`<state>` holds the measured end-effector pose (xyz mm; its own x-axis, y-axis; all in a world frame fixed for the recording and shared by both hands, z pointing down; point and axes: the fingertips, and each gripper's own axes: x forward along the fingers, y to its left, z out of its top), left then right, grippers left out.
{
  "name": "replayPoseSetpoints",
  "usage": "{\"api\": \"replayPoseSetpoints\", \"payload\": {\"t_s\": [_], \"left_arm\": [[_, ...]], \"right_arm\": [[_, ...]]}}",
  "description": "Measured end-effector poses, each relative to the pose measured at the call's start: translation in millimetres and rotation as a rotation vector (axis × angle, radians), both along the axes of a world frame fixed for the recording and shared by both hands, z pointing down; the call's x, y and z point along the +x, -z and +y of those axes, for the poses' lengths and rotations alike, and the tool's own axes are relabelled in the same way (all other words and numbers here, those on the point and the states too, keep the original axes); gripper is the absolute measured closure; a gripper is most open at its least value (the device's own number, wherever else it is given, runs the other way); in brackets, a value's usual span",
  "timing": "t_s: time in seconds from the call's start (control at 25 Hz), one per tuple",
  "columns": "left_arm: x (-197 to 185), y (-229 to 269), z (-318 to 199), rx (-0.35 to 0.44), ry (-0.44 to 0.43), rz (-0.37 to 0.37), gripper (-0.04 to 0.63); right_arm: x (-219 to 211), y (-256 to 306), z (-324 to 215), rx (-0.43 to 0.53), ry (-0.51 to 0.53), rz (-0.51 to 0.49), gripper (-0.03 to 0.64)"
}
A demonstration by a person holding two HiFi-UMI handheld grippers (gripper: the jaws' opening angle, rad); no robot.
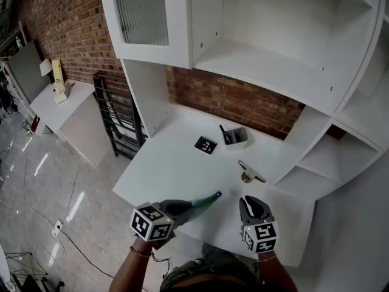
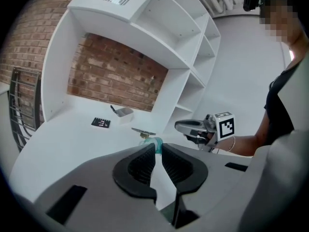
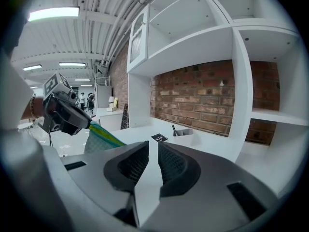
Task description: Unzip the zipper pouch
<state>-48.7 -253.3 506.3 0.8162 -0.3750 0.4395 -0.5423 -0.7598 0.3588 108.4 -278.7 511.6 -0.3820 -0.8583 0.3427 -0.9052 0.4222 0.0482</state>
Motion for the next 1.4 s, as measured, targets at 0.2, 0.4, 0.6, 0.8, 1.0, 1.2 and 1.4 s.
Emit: {"api": "replayPoseSetpoints", "payload": {"t_s": [0.2,0.4,0.6,0.8,1.0,1.2,1.4], "left_arm": [[-16.5,7.2,-48.8,0.033,0.038,-0.025,0.555],[-25.6,6.6,-100.6,0.066,0.071,-0.086,0.555],[-38.4,-3.2,-148.3,0.114,0.080,-0.204,0.555],[-49.6,-6.3,-189.3,0.129,0.136,-0.195,0.555],[-52.6,-10.4,-215.6,0.149,0.181,-0.174,0.555],[-39.5,-26.3,-210.2,0.121,0.155,-0.147,0.555],[-29.0,-39.9,-198.6,0.063,0.159,-0.084,0.555]], "right_arm": [[5.9,-9.4,-5.7,-0.024,-0.013,0.013,0.560],[17.9,-13.1,-14.9,-0.037,-0.038,0.011,0.561],[28.5,-18.9,-24.0,-0.055,-0.064,0.018,0.563],[36.0,-25.7,-31.2,-0.073,-0.087,0.010,0.565],[39.0,-32.3,-37.5,-0.087,-0.107,-0.002,0.565],[42.6,-35.7,-40.3,-0.092,-0.126,-0.003,0.565],[44.7,-41.9,-43.1,-0.107,-0.120,0.006,0.565]]}}
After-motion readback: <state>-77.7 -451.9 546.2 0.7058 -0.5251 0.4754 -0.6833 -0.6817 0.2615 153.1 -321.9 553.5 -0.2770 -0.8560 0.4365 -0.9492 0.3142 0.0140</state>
